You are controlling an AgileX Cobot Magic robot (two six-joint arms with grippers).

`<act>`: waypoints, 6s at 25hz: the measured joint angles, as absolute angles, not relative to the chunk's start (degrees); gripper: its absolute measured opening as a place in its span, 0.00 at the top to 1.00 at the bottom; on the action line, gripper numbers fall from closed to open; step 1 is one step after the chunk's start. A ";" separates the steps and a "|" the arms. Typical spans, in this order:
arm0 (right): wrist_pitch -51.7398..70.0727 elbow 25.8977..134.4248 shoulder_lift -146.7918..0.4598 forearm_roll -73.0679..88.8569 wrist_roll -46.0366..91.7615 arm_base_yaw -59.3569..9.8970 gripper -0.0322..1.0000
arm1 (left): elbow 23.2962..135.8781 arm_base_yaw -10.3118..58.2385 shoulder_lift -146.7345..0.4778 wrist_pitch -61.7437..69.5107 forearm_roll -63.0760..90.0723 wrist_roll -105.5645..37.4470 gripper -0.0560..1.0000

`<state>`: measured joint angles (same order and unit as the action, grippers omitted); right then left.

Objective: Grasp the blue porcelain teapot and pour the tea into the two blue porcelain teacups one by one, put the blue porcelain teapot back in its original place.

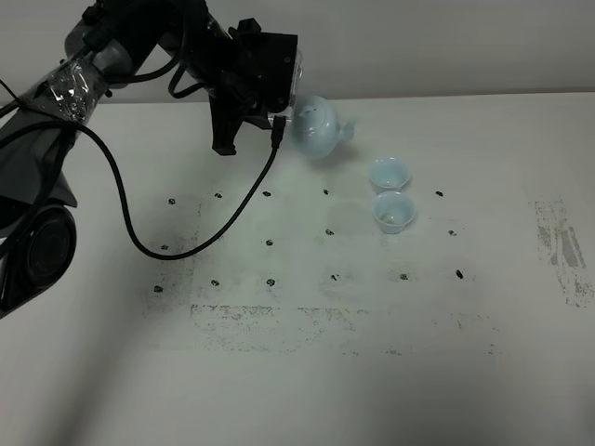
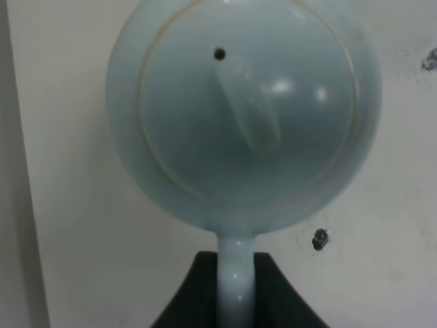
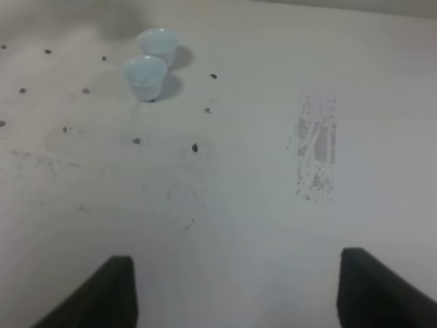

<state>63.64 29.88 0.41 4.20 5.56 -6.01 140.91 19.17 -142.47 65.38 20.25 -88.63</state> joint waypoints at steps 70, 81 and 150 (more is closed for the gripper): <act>63.64 29.88 0.41 4.24 5.56 -6.01 0.40 | 140.91 22.68 -148.33 44.98 21.63 -95.94 0.89; 63.64 29.88 0.41 4.24 5.56 -6.01 0.40 | 140.91 22.55 -148.40 46.87 18.06 -95.76 0.89; 63.64 29.88 0.41 4.24 5.56 -6.01 0.40 | 141.65 32.37 -147.71 46.51 -13.41 -88.03 0.89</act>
